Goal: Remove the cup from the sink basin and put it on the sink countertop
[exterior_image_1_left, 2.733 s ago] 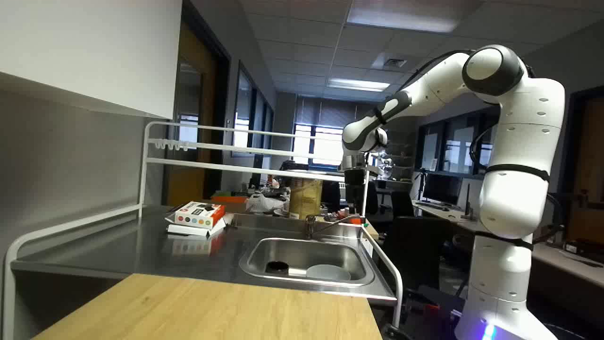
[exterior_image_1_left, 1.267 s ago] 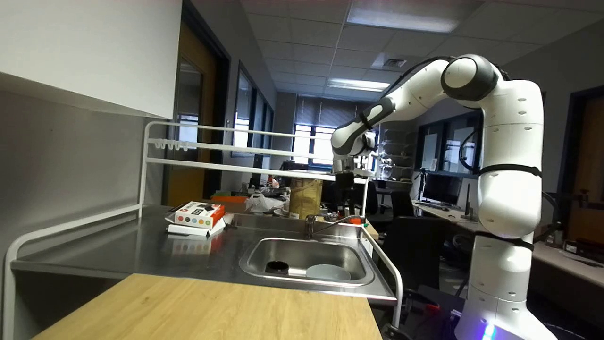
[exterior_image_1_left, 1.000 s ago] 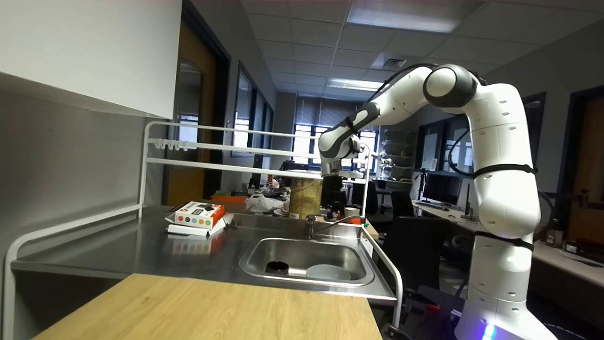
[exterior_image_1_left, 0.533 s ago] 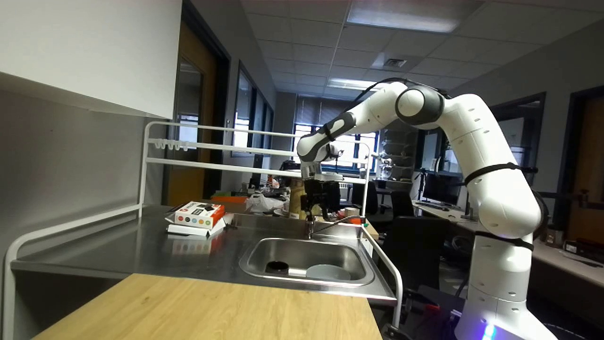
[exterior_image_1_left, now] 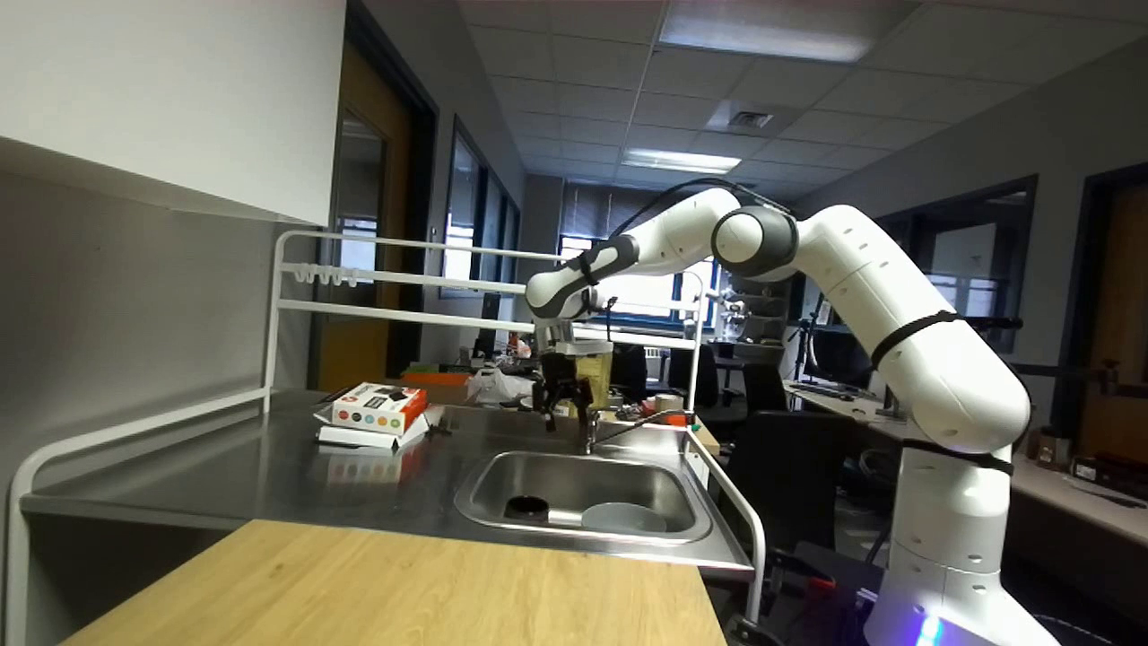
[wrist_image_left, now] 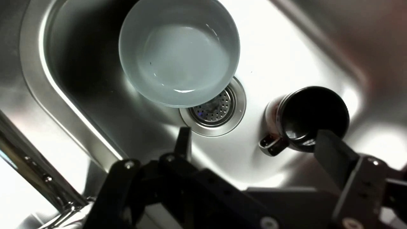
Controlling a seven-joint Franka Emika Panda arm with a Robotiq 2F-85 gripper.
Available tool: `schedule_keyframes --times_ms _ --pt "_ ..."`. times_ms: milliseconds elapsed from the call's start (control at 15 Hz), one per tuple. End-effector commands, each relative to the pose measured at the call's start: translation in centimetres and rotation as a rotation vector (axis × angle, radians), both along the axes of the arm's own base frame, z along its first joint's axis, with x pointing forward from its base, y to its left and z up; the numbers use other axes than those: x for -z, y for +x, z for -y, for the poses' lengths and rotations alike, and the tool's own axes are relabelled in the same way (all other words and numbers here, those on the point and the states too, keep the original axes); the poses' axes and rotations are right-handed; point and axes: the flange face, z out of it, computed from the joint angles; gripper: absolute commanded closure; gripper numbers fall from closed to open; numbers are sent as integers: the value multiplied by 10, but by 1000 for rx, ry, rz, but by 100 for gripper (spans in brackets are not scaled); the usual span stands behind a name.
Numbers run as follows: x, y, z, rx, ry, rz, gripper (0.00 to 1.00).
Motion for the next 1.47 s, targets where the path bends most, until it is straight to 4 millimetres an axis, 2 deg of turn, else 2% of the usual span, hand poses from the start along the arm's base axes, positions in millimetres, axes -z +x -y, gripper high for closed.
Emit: schedule_keyframes --times_ms 0,533,800,1067,1133,1200,1267,1333,1400 --pt "22 23 -20 19 1 -45 0" --pt "88 35 -52 -17 -16 -110 0" --pt "127 31 -58 -28 -10 -135 0" --pt "173 20 -55 -25 -13 -173 0" --pt "184 18 -54 -23 -24 -180 25" --pt "192 15 -54 -23 -26 -187 25" --pt "199 13 -54 -21 -29 -192 31" --pt "204 12 -55 -23 -33 -196 40" --pt "199 13 -56 -26 -36 -191 48"
